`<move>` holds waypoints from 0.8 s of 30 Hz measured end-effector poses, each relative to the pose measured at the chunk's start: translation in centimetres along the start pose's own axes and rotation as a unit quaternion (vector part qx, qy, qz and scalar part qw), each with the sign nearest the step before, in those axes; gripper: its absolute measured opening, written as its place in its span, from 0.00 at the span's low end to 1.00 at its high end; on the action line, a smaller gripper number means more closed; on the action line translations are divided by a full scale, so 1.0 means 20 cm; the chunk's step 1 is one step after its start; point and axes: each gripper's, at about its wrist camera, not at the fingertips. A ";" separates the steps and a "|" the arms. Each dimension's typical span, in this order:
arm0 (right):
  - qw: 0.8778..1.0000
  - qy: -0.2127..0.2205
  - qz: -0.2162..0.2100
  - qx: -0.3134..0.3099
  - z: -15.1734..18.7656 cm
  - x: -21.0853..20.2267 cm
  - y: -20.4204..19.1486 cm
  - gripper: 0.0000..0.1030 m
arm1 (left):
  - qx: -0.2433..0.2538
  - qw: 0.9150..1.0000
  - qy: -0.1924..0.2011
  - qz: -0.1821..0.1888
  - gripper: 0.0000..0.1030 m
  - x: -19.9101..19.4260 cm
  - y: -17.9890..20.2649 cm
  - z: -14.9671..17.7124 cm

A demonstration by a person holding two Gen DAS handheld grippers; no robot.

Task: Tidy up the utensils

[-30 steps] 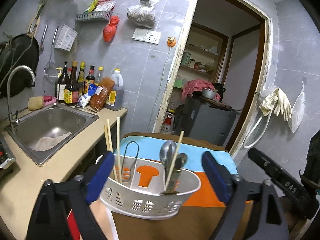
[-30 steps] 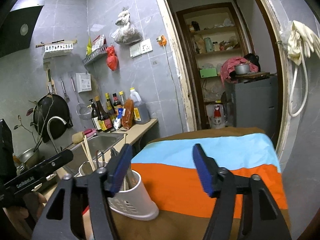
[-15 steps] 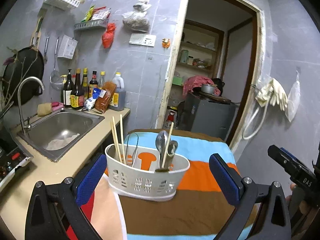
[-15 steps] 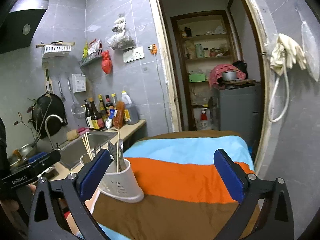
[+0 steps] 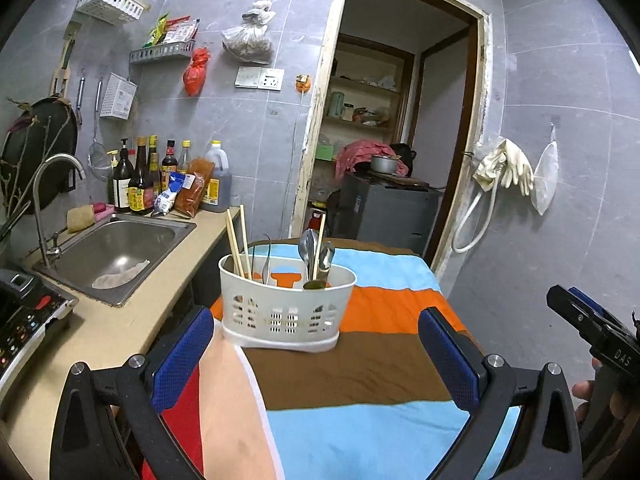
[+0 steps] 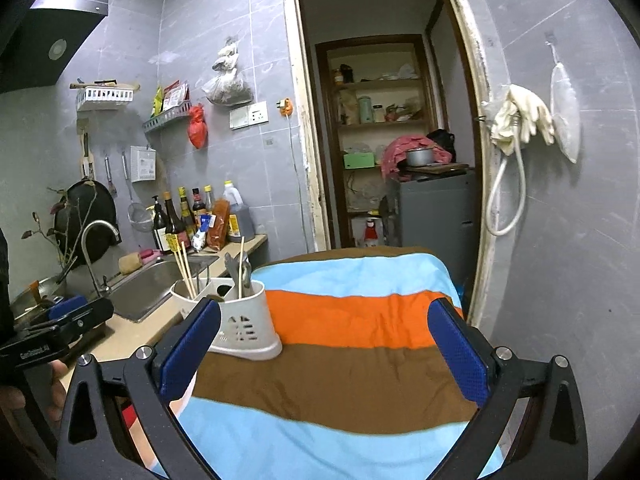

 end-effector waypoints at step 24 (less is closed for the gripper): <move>1.000 -0.016 0.007 0.008 0.12 -0.20 -0.04 0.98 | 0.000 1.000 -0.004 0.001 1.00 -0.14 -0.01 0.09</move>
Point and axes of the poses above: each gripper's, at about its wrist camera, not at the fingertips, and x roughly the way its jaws point, y to its right, z to its underside, and after that the axes turned 2 degrees about z, right-handed
